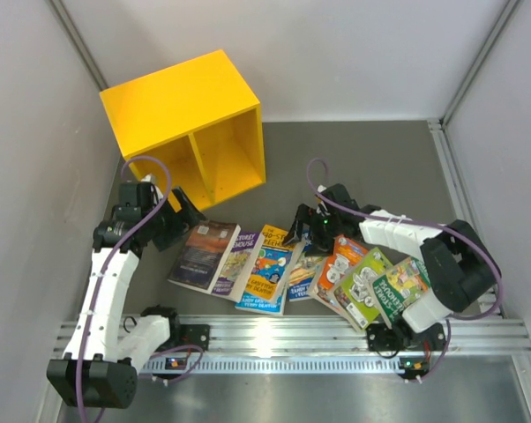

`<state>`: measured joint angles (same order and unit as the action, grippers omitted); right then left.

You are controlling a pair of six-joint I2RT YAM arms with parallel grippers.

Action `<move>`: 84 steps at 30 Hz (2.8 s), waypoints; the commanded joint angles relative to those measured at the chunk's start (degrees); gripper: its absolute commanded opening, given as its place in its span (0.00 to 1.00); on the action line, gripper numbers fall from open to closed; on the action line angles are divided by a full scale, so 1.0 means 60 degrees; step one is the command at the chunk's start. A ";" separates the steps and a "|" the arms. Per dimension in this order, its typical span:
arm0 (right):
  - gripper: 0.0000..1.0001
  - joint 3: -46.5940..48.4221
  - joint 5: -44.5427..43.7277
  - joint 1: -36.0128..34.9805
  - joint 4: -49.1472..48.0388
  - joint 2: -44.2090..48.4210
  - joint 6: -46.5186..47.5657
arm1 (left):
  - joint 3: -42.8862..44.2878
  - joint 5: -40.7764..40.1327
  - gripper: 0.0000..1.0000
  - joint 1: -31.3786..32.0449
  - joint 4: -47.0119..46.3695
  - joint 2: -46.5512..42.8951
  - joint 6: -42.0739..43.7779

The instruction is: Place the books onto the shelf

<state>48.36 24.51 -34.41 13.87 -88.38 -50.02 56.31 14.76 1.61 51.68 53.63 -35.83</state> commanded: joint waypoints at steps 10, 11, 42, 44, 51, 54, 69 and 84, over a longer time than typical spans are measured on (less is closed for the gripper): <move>0.46 0.0289 -0.0745 -0.0168 -0.0745 -0.0520 0.0133 | 0.0326 0.0015 0.98 -0.0004 0.0351 -0.0149 0.0333; 0.43 0.0319 -0.0833 -0.0168 -0.0686 -0.0476 0.0119 | 0.0312 0.0015 0.98 -0.0004 0.0351 -0.0149 0.0333; 0.00 0.6737 0.2446 0.0110 0.2716 0.2628 0.0238 | 0.2114 0.1726 0.98 0.4053 -0.3892 0.2253 -0.0354; 0.00 0.6429 0.2899 0.0300 0.1823 0.3023 -0.0406 | 0.1822 0.2136 0.98 0.4068 -0.4567 0.2225 -0.0692; 0.00 0.4074 0.3911 0.1252 -0.1180 0.3976 -0.2515 | 0.1630 0.4231 0.99 0.4068 -0.6737 0.1946 -0.1439; 0.00 0.3325 0.4380 0.1706 -0.2952 0.4168 -0.3731 | 0.1615 0.5067 0.99 0.4068 -0.7425 0.1961 -0.1951; 0.00 0.2353 0.5055 0.3114 -0.8757 0.3114 -0.7630 | 0.2799 0.5834 0.00 0.4288 -0.7534 0.2473 -0.2526; 1.00 0.1316 0.5421 0.4490 -0.5903 0.4577 -0.6270 | 0.9171 0.2828 0.00 0.1930 -0.5507 0.6380 -0.1438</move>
<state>56.75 55.88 -8.91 -24.18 -64.62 -90.43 105.34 35.18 15.07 23.53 89.54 -42.68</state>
